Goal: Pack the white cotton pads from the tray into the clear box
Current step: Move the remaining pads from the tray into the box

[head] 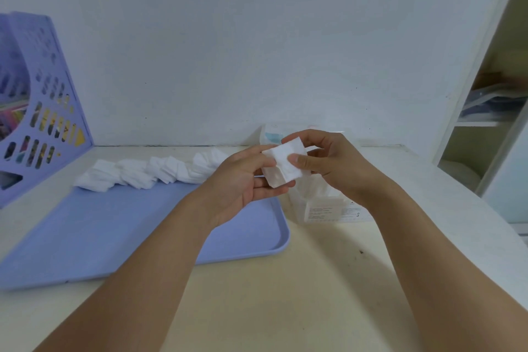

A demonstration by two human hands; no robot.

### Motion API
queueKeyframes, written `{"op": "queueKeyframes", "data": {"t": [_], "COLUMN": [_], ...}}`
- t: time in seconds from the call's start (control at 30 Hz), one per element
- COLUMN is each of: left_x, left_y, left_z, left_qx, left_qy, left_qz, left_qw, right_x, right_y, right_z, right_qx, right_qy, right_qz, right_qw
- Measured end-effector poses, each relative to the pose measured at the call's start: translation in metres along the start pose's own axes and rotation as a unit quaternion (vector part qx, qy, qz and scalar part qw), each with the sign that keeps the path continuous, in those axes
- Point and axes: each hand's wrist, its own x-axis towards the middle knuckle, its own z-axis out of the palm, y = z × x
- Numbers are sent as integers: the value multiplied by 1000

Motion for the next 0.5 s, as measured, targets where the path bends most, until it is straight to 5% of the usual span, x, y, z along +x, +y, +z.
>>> {"op": "queueKeyframes", "data": {"t": [0.23, 0.5], "left_x": [0, -2], "left_y": [1, -4], "left_z": [3, 1], "left_qx": [-25, 44], "left_qy": [3, -28], "left_qz": [-34, 18], "left_qw": [999, 998], "right_x": [4, 3], "right_y": [6, 4], "right_z": [-3, 2], "right_qx": [-16, -13], "right_qy": [33, 70], "right_qz": [-16, -21], "right_qw": [999, 997]}}
